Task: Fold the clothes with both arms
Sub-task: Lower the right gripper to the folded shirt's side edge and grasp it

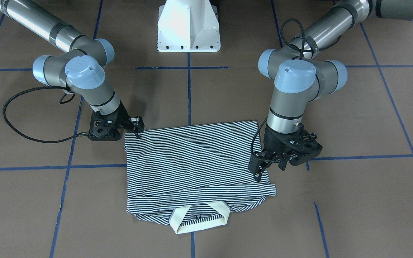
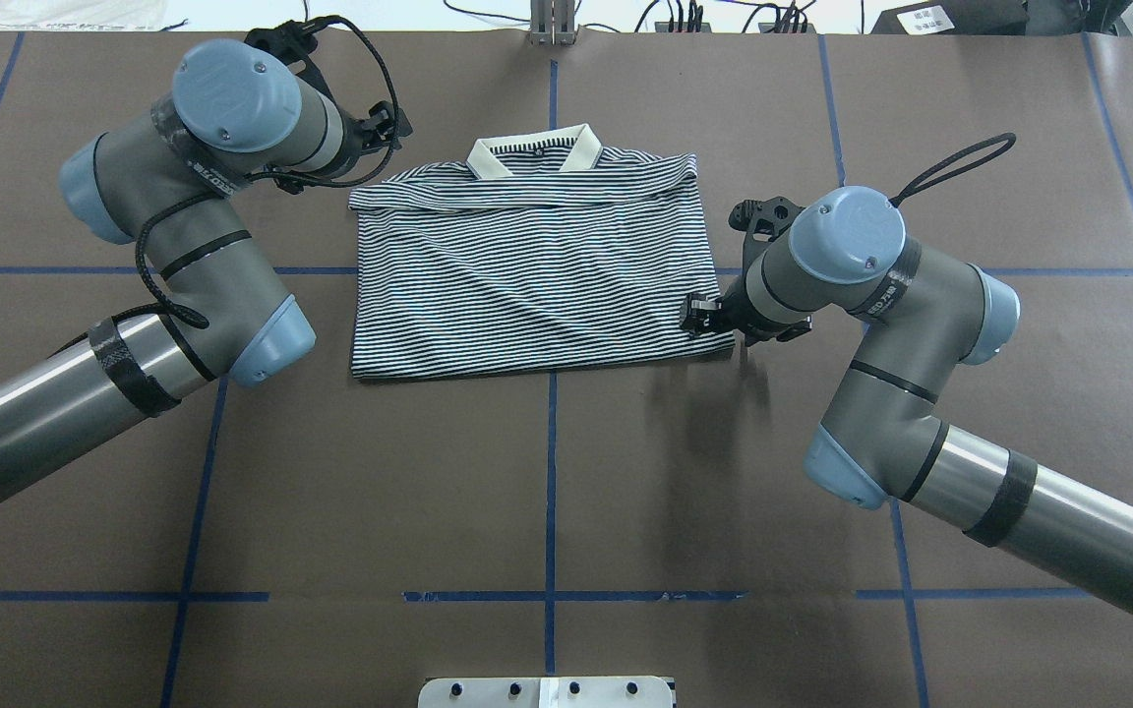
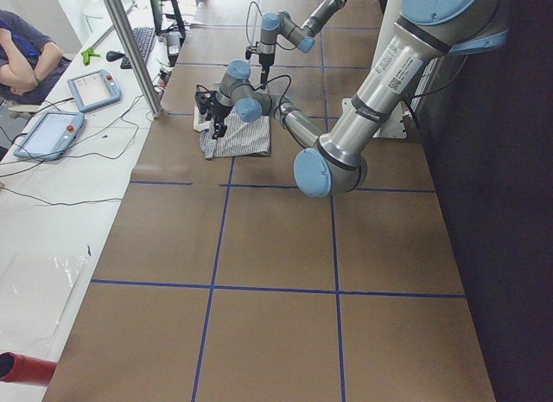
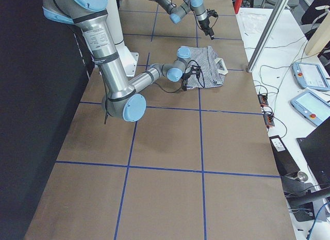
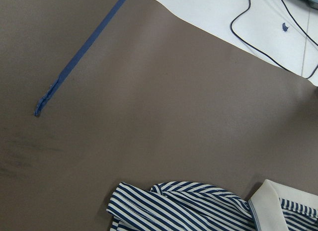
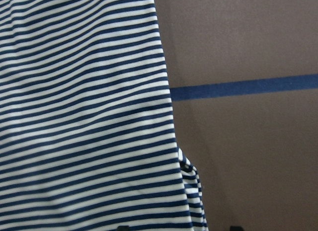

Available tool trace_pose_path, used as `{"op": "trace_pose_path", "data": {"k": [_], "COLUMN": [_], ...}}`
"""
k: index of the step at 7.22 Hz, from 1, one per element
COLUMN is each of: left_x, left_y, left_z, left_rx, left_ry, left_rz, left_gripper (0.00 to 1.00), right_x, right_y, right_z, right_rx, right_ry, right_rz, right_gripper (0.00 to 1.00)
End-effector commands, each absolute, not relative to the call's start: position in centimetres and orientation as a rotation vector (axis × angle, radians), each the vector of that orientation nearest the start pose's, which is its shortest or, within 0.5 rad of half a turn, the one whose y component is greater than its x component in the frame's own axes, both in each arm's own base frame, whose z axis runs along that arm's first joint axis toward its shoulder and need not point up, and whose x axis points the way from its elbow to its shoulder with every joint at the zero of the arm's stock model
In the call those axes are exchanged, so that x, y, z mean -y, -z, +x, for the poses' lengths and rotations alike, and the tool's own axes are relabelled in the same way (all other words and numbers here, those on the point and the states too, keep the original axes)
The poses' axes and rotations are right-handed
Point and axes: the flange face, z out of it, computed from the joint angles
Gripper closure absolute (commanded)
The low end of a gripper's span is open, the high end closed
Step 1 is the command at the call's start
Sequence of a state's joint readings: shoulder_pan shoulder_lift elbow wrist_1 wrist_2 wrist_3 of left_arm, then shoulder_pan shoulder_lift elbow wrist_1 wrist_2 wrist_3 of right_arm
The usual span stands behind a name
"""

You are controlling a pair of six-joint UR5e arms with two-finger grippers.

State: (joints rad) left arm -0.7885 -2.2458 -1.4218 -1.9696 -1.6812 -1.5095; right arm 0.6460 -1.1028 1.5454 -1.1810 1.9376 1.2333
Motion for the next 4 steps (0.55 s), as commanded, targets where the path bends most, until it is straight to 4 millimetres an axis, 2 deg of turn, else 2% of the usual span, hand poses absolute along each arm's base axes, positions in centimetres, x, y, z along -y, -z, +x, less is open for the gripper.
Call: {"op": "trace_pose_path", "data": {"k": [1,2,3,4], "left_x": [61.38,61.35,61.35,61.35], "left_y": [-27.73,-27.66,-27.66,-27.66], "left_z": [43.76,43.73,43.73,43.73], "left_rx": [-0.9,-0.901,-0.901,-0.901], "left_ry": [0.621,0.621,0.621,0.621], "left_rz": [0.293,0.294,0.294,0.294], "left_gripper": [0.0,0.0,0.0,0.0], "right_x": [48.81,48.77,48.65,48.64], "right_y": [-36.44,-36.52,-36.65,-36.5], "right_z": [-48.75,-48.8,-48.8,-48.79], "right_rx": [0.881,0.881,0.88,0.877], "right_ry": [-0.135,-0.133,-0.132,-0.133], "right_rz": [0.078,0.071,0.069,0.068], "right_gripper": [0.66,0.95,1.0,1.0]}}
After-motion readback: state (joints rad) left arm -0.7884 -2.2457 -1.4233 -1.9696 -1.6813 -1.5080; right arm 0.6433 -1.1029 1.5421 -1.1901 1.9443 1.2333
